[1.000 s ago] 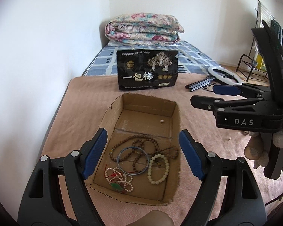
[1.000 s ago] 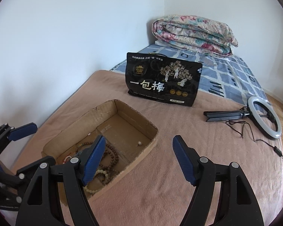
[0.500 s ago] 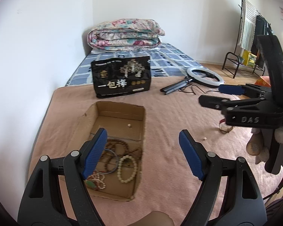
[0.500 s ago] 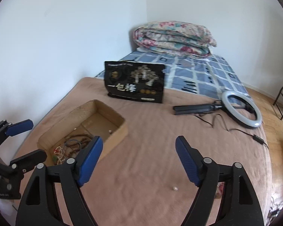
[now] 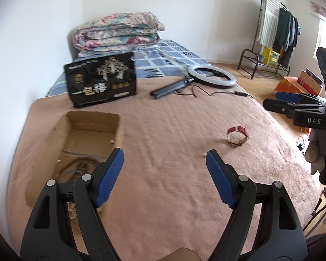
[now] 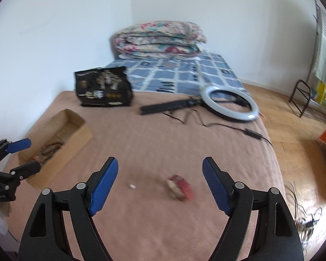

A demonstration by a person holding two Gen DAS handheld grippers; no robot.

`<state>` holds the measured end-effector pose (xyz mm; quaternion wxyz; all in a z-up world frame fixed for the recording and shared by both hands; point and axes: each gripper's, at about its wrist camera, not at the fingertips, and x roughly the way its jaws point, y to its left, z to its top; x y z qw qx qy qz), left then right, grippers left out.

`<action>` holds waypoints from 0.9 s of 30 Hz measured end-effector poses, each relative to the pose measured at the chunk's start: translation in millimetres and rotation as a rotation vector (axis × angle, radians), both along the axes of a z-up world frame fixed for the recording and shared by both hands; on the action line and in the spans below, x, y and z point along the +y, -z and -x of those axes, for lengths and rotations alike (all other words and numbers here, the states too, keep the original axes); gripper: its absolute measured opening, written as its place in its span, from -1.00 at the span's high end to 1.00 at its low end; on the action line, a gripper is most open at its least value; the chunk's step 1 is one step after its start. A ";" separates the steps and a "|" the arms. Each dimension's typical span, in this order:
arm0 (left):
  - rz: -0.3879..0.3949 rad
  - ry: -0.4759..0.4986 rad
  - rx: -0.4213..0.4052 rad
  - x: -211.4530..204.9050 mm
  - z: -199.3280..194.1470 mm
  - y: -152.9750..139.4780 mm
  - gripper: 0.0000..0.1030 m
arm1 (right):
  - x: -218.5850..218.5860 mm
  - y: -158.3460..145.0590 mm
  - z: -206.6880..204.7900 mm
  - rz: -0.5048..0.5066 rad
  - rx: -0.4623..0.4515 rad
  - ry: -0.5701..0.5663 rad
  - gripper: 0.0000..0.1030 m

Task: Organize jewelry
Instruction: 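Move the left tool to the second pearl earring while the right tool reaches the red watch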

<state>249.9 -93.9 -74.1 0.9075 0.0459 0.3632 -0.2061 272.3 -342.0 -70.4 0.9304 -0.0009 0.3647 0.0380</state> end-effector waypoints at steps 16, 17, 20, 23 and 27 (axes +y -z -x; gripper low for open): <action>-0.043 0.125 0.117 -81.4 -27.3 64.2 -0.12 | -61.3 60.5 -0.6 -0.044 0.091 0.049 -0.55; -0.047 0.130 0.122 -85.0 -28.9 67.8 -0.11 | -61.8 64.0 -1.8 -0.045 0.097 0.046 -0.55; -0.060 0.154 0.139 -96.8 -35.4 79.8 0.06 | -63.1 74.2 -5.2 -0.051 0.109 0.039 -0.55; -0.074 0.169 0.150 -107.9 -41.8 91.3 0.14 | -64.7 83.3 -9.0 -0.058 0.120 0.032 -0.55; -0.087 0.181 0.170 -119.3 -48.3 105.6 0.24 | -64.7 95.1 -14.7 -0.055 0.135 0.023 -0.55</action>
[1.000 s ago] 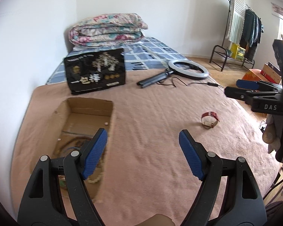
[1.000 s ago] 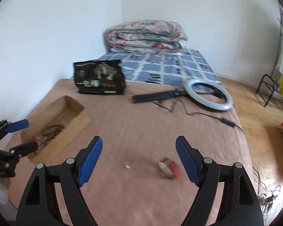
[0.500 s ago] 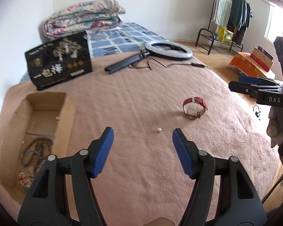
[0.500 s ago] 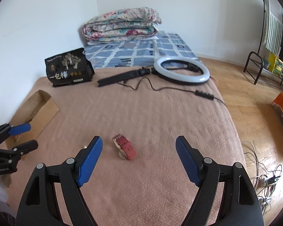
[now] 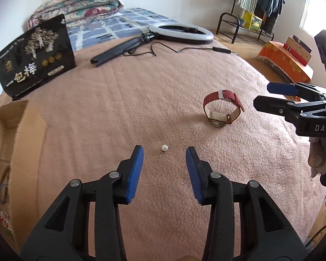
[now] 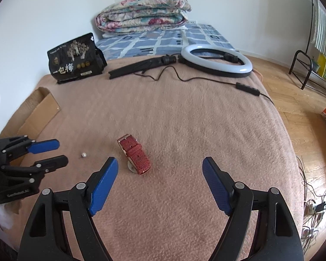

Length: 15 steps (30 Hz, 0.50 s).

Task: Organize jewelry
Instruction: 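Move the left tool to the second pearl earring while the right tool reaches the red watch, then close the left tool on the pearl earring while the right tool closes on the watch strap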

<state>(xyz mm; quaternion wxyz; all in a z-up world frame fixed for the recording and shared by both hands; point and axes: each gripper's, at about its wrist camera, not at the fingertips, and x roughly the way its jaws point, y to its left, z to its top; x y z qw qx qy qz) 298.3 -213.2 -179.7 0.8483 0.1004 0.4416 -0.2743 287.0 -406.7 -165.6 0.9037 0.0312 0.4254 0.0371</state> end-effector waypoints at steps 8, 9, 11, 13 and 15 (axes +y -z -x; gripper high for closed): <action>-0.032 0.003 0.012 -11.1 -9.0 20.0 0.36 | 3.4 16.2 -13.2 0.011 0.021 -0.017 -0.55; -0.035 0.002 0.014 -11.6 -9.8 21.4 0.36 | 3.4 17.7 -14.4 0.012 0.022 -0.020 -0.55; -0.038 0.003 0.020 -12.8 -11.5 26.2 0.38 | 4.6 21.4 -17.5 0.017 0.027 -0.026 -0.55; -0.041 0.007 0.024 -14.1 -13.2 29.3 0.46 | 5.1 25.0 -20.5 0.022 0.032 -0.026 -0.55; -0.047 0.010 0.025 -15.4 -14.6 33.3 0.50 | 5.2 27.7 -24.3 0.024 0.037 -0.024 -0.55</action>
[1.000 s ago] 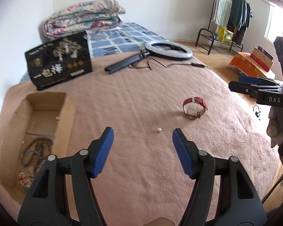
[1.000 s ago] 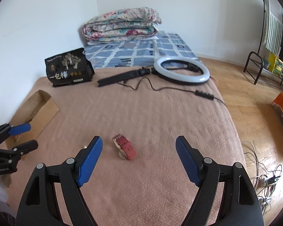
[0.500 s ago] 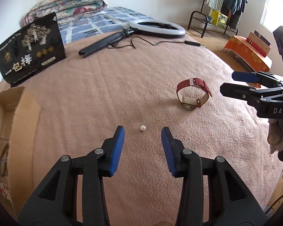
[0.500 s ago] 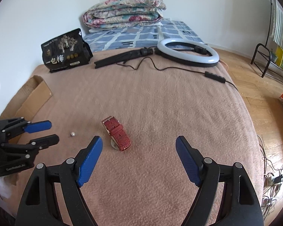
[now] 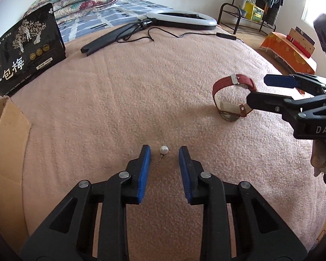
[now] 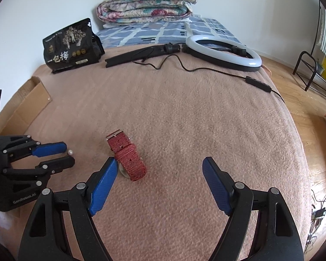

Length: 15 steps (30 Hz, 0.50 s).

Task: Organize jewelry
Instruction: 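Close the left tool on the pearl earring while the right tool closes on the watch strap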

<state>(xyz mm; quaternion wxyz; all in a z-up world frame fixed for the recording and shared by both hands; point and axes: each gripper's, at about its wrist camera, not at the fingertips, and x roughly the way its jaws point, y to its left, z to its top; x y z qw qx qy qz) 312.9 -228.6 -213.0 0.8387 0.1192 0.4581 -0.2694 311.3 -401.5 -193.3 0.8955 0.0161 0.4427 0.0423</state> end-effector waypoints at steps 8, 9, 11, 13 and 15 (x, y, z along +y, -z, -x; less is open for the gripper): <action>0.001 0.007 -0.004 -2.5 -1.4 4.2 0.81 | 7.3 7.4 -6.6 0.009 0.014 -0.028 -0.49; 0.000 0.009 -0.005 -2.5 -1.6 4.2 0.84 | 8.8 7.3 -6.6 0.013 0.014 -0.034 -0.40; -0.001 0.009 -0.005 -2.3 -1.6 3.4 0.86 | 10.6 8.1 -8.0 0.009 0.027 -0.045 0.20; 0.000 0.008 -0.005 -2.3 -1.4 3.2 0.87 | 10.7 9.8 -8.8 -0.011 0.044 -0.053 0.53; 0.001 0.007 -0.006 -2.1 -1.7 3.1 0.87 | 10.4 9.8 -8.0 -0.020 0.045 -0.058 0.69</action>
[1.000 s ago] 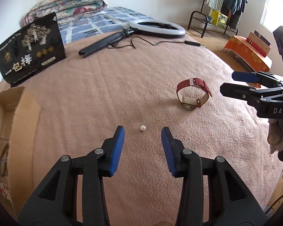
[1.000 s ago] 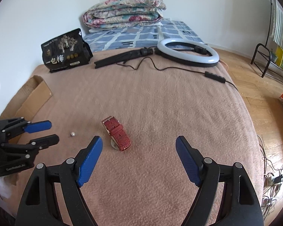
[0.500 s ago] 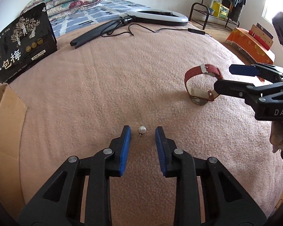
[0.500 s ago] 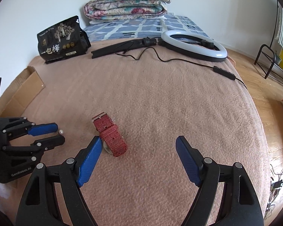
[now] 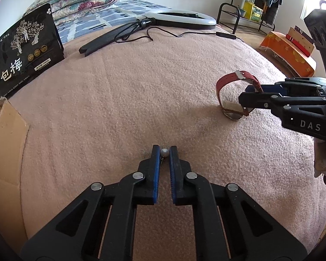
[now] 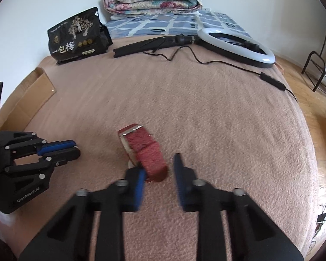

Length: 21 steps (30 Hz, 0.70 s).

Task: Organize jewelry
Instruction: 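Close the left tool on the pearl earring while the right tool closes on the watch strap, then carry the pearl earring and red watch in both tools over the cardboard box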

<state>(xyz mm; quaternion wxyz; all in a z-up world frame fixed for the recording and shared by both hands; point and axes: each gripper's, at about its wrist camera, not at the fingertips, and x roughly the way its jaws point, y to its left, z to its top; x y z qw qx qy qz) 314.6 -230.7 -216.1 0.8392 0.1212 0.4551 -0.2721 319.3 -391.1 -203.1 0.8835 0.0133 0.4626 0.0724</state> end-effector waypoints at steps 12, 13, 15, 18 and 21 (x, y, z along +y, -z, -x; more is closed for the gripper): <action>0.021 -0.029 -0.022 17.8 7.7 -21.5 0.88 | -5.2 -15.2 12.1 -0.040 -0.040 0.033 0.73; 0.025 -0.030 -0.026 19.9 8.9 -25.1 0.88 | -4.3 -17.4 13.2 -0.039 -0.042 0.034 0.73; 0.029 -0.033 -0.033 22.7 11.3 -30.8 0.88 | -3.0 -21.9 15.5 -0.042 -0.049 0.034 0.73; 0.039 -0.036 -0.046 28.0 16.4 -42.1 0.88 | 1.8 -30.3 19.5 -0.047 -0.059 0.026 0.73; 0.045 -0.037 -0.061 33.9 21.1 -52.9 0.88 | 9.3 -40.4 23.5 -0.046 -0.069 0.013 0.73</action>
